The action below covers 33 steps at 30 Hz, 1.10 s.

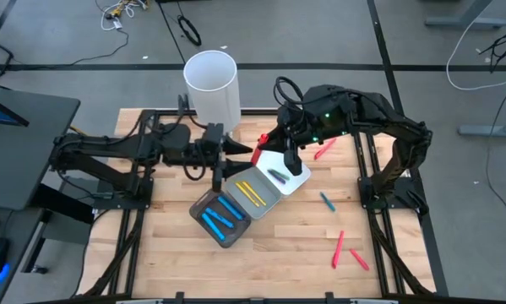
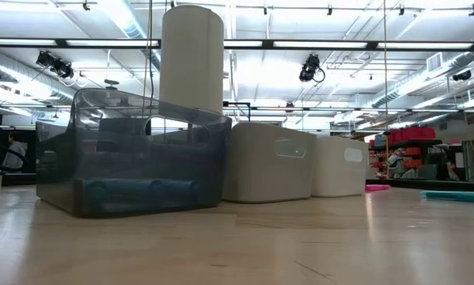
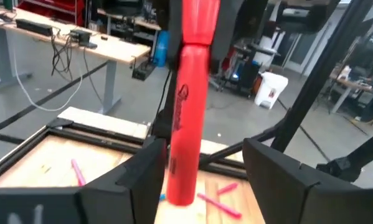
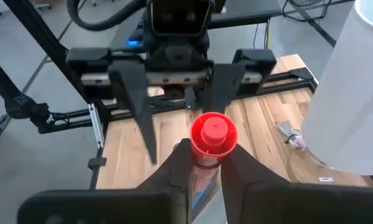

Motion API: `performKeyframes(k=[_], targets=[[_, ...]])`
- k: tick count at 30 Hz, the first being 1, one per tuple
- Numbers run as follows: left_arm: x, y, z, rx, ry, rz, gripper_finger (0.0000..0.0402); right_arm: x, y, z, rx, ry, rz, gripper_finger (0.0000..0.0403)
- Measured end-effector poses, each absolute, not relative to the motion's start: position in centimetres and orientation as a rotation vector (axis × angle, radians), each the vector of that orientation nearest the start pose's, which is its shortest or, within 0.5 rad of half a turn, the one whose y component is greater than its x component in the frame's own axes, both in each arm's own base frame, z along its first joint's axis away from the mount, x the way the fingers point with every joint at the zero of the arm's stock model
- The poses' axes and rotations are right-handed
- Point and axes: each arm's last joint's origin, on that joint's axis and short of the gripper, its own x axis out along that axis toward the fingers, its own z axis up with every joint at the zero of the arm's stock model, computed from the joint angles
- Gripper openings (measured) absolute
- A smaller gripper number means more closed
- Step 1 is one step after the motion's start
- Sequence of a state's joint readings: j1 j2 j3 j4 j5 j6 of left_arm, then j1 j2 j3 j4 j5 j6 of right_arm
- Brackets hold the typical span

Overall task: Pick & Place Markers
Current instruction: Put the orange highlighter into the black bin

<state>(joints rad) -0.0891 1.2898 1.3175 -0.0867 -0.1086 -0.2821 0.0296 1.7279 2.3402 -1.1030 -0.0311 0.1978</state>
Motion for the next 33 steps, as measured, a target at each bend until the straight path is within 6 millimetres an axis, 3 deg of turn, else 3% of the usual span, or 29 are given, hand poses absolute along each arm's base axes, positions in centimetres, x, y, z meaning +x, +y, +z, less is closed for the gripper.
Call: performKeyframes(k=[8, 13, 18, 26, 33], targets=[[30.9, -2.4, 40.7, -0.273, 0.038, 0.026, 0.0276, 31.2, 1.0, 50.8, 0.197, 0.504, 0.013, 0.0043], [31.6, -2.4, 40.1, -0.268, 0.046, 0.029, 0.0277, 31.2, 1.0, 50.7, 0.197, 0.514, 0.016, 0.0043], [31.6, -2.3, 40.0, -0.259, 0.047, 0.066, 0.0225, 31.1, 1.1, 50.6, 0.196, 0.525, 0.019, 0.0043], [31.5, -2.3, 40.1, -0.23, 0.05, 0.068, 0.0078, 31.0, 1.1, 50.6, 0.194, 0.534, 0.024, 0.0042], [31.5, -2.3, 40.1, -0.221, 0.049, 0.076, 0.0072, 31.0, 1.1, 50.5, 0.189, 0.539, 0.043, 0.0065]])
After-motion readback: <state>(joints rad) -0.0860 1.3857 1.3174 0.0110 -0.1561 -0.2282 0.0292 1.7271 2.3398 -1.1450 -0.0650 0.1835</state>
